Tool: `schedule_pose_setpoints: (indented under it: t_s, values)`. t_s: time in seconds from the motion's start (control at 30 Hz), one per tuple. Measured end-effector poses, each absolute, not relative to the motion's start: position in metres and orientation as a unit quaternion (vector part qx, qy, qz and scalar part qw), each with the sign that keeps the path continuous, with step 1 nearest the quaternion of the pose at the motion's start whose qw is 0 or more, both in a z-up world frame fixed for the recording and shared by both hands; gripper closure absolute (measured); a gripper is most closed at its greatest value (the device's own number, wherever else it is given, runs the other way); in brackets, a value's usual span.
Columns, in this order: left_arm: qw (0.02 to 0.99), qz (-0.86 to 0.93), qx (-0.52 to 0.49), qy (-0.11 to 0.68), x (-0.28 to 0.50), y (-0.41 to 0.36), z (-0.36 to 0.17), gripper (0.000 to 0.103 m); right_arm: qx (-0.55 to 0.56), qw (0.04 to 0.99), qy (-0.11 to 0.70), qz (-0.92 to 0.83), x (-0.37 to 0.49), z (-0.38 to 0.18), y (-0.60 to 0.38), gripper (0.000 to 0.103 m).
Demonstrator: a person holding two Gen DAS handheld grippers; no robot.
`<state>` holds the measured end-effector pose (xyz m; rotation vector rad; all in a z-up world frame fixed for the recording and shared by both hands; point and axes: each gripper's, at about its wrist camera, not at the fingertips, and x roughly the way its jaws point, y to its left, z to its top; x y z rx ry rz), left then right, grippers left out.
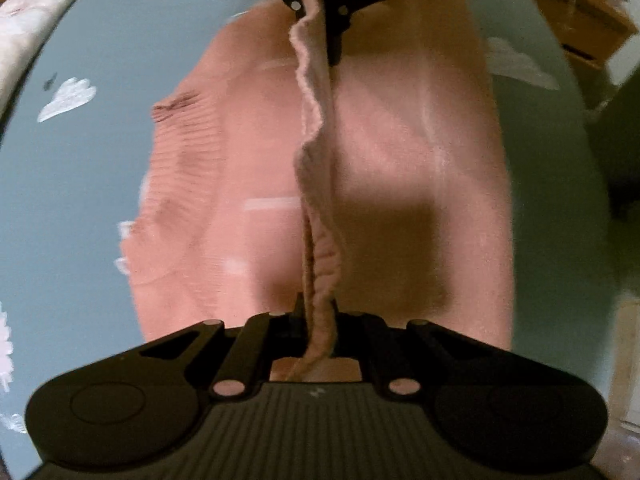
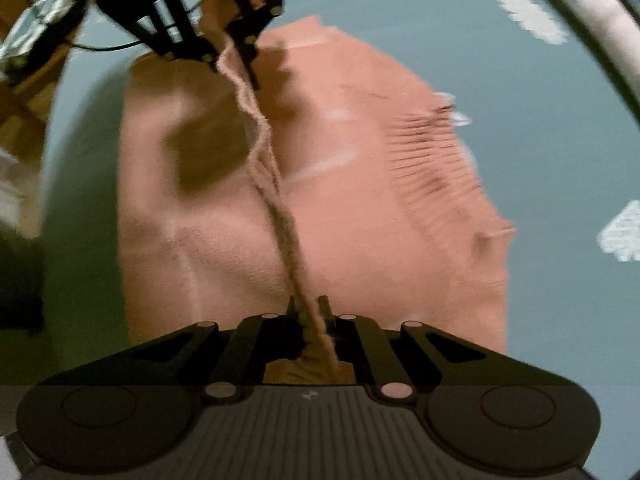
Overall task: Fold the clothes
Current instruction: 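Lift the held edge with both grippers and fold the sweater over again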
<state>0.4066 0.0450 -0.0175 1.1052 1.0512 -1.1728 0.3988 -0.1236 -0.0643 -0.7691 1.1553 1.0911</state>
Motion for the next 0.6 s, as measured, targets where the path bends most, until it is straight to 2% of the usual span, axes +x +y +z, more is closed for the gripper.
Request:
schedule_pose_setpoints:
  t_s: [0.27, 0.33, 0.37, 0.4, 0.47, 0.53, 0.6]
  values:
    - [0.592, -0.468, 0.451, 0.476, 0.432, 0.044, -0.053, 0.098, -0.306, 0.659, 0.528, 0.44, 0.427, -0.091, -0.13, 0.095]
    - [0.6, -0.464, 0.438, 0.482, 0.436, 0.046, -0.052, 0.095, -0.29, 0.671, 0.533, 0.427, 0.432, -0.09, -0.134, 0.085]
    - [0.605, -0.461, 0.427, 0.489, 0.438, 0.047, -0.051, 0.092, -0.283, 0.679, 0.534, 0.418, 0.434, -0.091, -0.137, 0.069]
    - [0.613, -0.454, 0.419, 0.492, 0.441, 0.048, -0.049, 0.083, -0.277, 0.688, 0.533, 0.408, 0.436, -0.09, -0.141, 0.063]
    - [0.633, -0.434, 0.408, 0.494, 0.448, 0.052, -0.041, 0.068, -0.26, 0.703, 0.526, 0.402, 0.438, -0.082, -0.15, 0.06]
    - [0.661, -0.414, 0.387, 0.492, 0.456, 0.059, -0.027, 0.065, -0.241, 0.722, 0.515, 0.394, 0.438, -0.07, -0.16, 0.057]
    - [0.688, -0.397, 0.361, 0.489, 0.463, 0.066, -0.012, 0.061, -0.222, 0.743, 0.503, 0.381, 0.437, -0.058, -0.172, 0.049]
